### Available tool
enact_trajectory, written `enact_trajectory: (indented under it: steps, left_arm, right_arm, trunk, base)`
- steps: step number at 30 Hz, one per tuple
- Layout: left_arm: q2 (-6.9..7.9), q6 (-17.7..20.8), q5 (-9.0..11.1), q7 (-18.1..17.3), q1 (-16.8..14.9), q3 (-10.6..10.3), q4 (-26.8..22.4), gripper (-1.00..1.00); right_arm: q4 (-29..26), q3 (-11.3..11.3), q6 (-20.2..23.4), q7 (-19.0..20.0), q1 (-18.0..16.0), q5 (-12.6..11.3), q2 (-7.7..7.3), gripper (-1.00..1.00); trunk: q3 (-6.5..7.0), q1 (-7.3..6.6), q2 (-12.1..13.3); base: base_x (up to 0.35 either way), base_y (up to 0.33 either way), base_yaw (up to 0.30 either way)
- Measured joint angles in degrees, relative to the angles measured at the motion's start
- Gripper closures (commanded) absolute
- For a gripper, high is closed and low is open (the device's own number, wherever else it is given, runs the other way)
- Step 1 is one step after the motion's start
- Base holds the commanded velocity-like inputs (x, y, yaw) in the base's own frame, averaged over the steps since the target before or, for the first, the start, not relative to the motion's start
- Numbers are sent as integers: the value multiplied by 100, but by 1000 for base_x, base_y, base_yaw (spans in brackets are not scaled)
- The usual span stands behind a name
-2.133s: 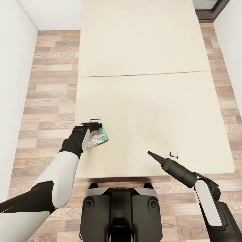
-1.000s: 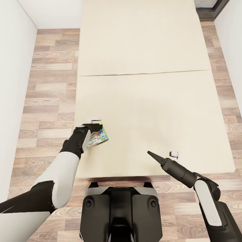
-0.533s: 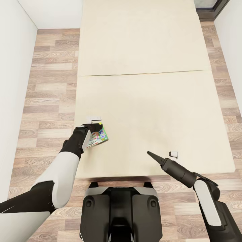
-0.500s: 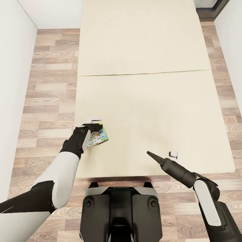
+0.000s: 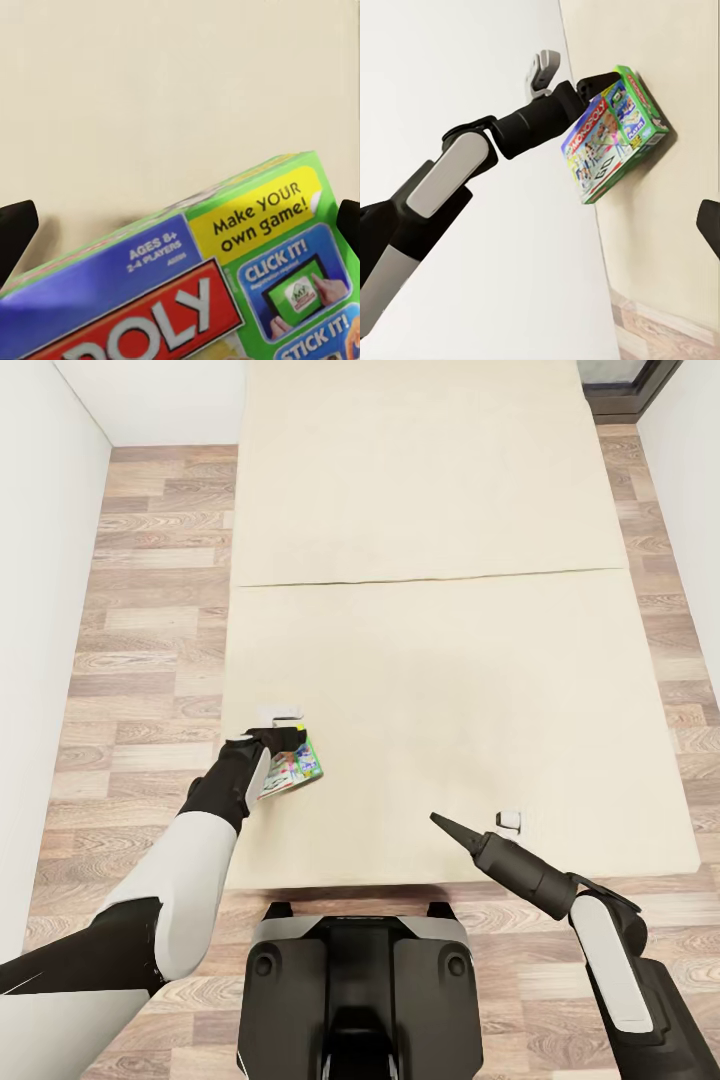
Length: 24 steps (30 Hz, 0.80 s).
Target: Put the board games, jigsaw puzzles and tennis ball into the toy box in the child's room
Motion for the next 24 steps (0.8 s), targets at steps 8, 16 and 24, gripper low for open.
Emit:
enact_trajectory:
  steps: [8, 16, 24]
  left_arm:
    - [0, -100, 4, 5, -1, 4, 35, -100]
    - [0, -112, 124, 2, 0, 7, 63, -100]
    - [0, -117, 129, -1, 3, 5, 95, -100]
  right_arm:
    - [0, 20, 2, -275, 0, -7, 0, -100]
    - [1, 113, 0, -330, 0, -8, 0, -100]
    - [6, 122, -6, -334, 0, -7, 0, -100]
  trunk:
    - [0, 1, 0]
    - [0, 1, 1]
    - [15, 2, 3]
  base:
    - [0, 0, 0]
    - [0, 0, 0]
    - [0, 0, 0]
